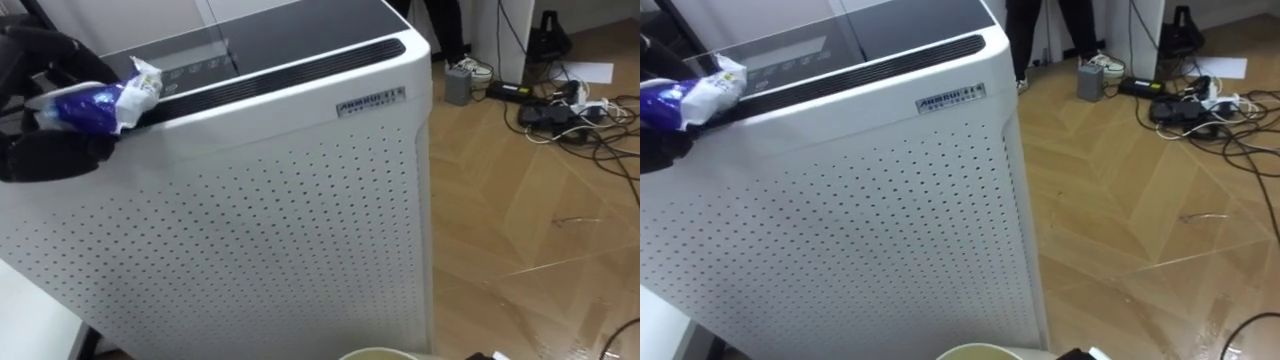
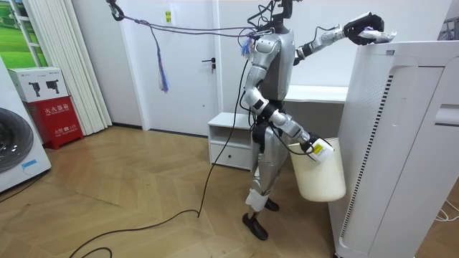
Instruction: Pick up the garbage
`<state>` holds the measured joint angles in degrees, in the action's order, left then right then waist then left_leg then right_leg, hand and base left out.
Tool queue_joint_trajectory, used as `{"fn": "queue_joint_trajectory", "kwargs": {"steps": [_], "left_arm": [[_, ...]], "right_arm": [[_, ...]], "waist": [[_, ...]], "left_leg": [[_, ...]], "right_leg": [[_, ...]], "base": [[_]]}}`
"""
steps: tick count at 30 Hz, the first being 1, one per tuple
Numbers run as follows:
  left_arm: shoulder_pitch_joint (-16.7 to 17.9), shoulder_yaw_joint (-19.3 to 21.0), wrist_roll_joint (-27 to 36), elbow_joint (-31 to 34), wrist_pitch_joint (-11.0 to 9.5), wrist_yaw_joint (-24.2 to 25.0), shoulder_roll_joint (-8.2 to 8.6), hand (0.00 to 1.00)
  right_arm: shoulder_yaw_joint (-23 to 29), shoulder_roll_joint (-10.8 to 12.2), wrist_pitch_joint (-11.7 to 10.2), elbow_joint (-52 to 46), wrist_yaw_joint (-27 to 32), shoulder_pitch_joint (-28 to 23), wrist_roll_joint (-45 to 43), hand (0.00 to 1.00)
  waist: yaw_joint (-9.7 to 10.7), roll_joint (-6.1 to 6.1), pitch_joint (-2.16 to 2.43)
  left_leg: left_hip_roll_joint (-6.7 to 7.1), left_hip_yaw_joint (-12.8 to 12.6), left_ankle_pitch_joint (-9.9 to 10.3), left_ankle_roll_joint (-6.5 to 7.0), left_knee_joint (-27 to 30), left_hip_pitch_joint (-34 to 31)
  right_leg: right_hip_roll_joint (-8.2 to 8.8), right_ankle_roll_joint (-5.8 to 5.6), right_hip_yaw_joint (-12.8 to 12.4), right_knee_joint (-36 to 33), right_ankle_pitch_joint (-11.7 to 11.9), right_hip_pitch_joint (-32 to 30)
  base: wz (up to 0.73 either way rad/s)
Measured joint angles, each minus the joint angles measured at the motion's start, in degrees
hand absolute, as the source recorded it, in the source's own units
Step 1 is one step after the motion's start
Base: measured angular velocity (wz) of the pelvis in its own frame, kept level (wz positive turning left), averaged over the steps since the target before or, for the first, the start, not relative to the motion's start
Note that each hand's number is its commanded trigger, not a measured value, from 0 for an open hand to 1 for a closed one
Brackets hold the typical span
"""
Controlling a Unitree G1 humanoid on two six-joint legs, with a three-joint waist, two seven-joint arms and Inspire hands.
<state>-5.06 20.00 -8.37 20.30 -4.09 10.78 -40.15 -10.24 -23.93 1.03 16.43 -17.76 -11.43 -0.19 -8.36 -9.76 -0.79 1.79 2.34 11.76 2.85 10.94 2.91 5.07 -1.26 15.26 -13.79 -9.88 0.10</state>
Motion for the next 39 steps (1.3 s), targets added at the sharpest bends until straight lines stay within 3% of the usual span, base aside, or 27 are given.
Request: {"fn": "queue_joint_trajectory", "kwargs": {"steps": [2, 4, 9, 13, 15, 16, 19, 22, 26, 32, 36, 37, 39], "left_arm": [[0.65, -0.35, 2.88, 3.12, -0.23, 0.15, 2.04, 1.00], [1.02, -2.43, 7.57, 5.52, -0.25, 0.55, 5.28, 1.00], [1.15, -8.10, 22.69, 8.63, -1.39, 3.05, 8.01, 1.00], [2.00, -13.74, 29.62, 10.07, -1.39, 6.66, 8.37, 1.00], [2.27, -14.54, 30.47, 10.03, -1.38, 8.66, 8.74, 1.00], [2.55, -14.79, 31.28, 10.02, -1.37, 10.15, 9.38, 1.00], [2.81, -16.22, 31.58, 9.79, -1.36, 13.46, 10.84, 1.00], [3.81, -17.53, 31.71, 8.88, -1.11, 16.63, 12.01, 1.00], [4.20, -18.09, 33.93, 8.04, -0.89, 19.93, 12.71, 1.00], [4.82, -18.08, 35.24, 7.15, -0.15, 23.06, 15.14, 1.00], [6.87, -19.59, 35.09, 4.16, -0.06, 23.06, 15.13, 1.00], [7.06, -20.80, 34.79, 2.31, -0.06, 23.20, 15.13, 1.00], [7.01, -22.43, 33.16, -0.91, -0.03, 23.25, 15.19, 1.00]], "right_arm": [[0.00, 0.15, 0.00, 0.00, -0.59, 0.01, 0.01, 1.00], [-0.32, 0.34, 0.00, -0.01, -0.71, 0.01, -0.04, 1.00], [-1.90, 0.74, -0.01, -0.04, -0.68, 1.00, 0.00, 1.00], [-3.81, 1.39, -0.01, -0.04, -0.70, 1.32, 0.02, 1.00], [-3.90, 1.82, -0.02, -0.04, -0.70, 1.35, 0.02, 1.00], [-4.06, 1.95, -0.02, -0.05, -0.73, 1.48, 0.02, 1.00], [-4.31, 2.17, 0.00, -0.20, -0.75, 1.95, 0.02, 1.00], [-4.31, 3.03, 0.00, -0.92, -0.70, 2.32, -0.15, 1.00], [-4.30, 3.37, 0.00, -1.12, -0.43, 3.27, -0.15, 1.00], [-4.47, 3.92, 0.00, -1.11, -0.72, 3.52, -0.13, 1.00], [-5.91, 4.08, 0.02, -0.28, -0.84, 5.47, -0.03, 1.00], [-6.02, 3.93, 0.01, 1.05, -1.17, 7.05, -0.05, 1.00], [-6.44, 4.60, 0.01, 3.89, -1.70, 10.25, -0.39, 1.00]], "waist": [[0.29, 0.79, 0.10], [0.40, 1.11, 0.10], [0.24, 1.25, 0.14], [0.58, 1.59, 0.13], [0.42, 2.44, -0.06], [0.31, 2.26, 0.40], [0.31, 3.35, 0.06], [0.52, 4.15, 0.17], [0.96, 4.08, 0.21], [0.74, 3.90, 0.23], [0.89, 4.02, -0.28], [1.50, 4.28, -0.61], [1.78, 4.60, -0.81]], "left_leg": [[-0.02, 0.03, 0.00, 0.00, 0.05, 0.21], [-0.02, -0.03, 0.00, 0.00, 0.02, 0.92], [-0.15, -0.64, 0.00, 0.00, -0.05, 0.87], [-0.17, -0.82, 0.00, 0.00, 0.00, 0.89], [-0.21, -1.21, 0.00, 0.00, 0.00, 0.84], [-0.25, -1.60, 0.00, 0.00, 0.05, 0.75], [-0.29, -2.10, 0.00, 0.00, 0.09, 0.82], [-0.33, -2.25, 0.00, 0.00, 0.12, 0.78], [-0.36, -2.25, 0.00, 0.00, 0.26, 0.79], [-0.54, -2.33, 0.00, 0.00, 0.25, 0.82], [-0.54, -1.97, 0.00, 0.00, 0.58, -0.29], [-0.53, -1.82, 0.00, -0.01, 1.00, -1.17], [-0.43, -1.54, -0.01, -0.06, 2.12, -3.44]], "right_leg": [[-0.03, -0.01, 0.46, 0.15, 0.01, 0.19], [-0.01, -0.02, 0.57, 0.26, 0.03, 1.07], [0.07, -0.02, 0.54, 0.18, 0.03, 0.93], [0.04, -0.01, 0.27, 0.08, 0.02, 0.83], [0.00, 0.00, -0.15, -0.10, 0.02, 0.53], [0.00, 0.02, -0.49, -0.32, 0.03, 0.18], [0.07, 0.12, -0.85, -0.89, -0.03, -0.16], [-0.01, 0.17, -1.03, -0.89, 0.01, -0.26], [-0.02, 0.22, -1.07, -0.99, 0.05, -0.22], [-0.14, 0.34, -0.97, -1.11, 0.12, -0.23], [0.03, 0.53, -0.74, -2.05, 0.03, -1.19], [0.07, 0.57, -0.65, -2.35, 0.03, -1.90], [0.37, 0.89, -0.39, -3.62, -0.17, -4.07]], "base": [[0.05], [0.00], [0.01], [0.00], [-0.11], [-0.15], [-0.09], [-0.02], [0.00], [0.00], [0.01], [0.07], [0.10]]}}
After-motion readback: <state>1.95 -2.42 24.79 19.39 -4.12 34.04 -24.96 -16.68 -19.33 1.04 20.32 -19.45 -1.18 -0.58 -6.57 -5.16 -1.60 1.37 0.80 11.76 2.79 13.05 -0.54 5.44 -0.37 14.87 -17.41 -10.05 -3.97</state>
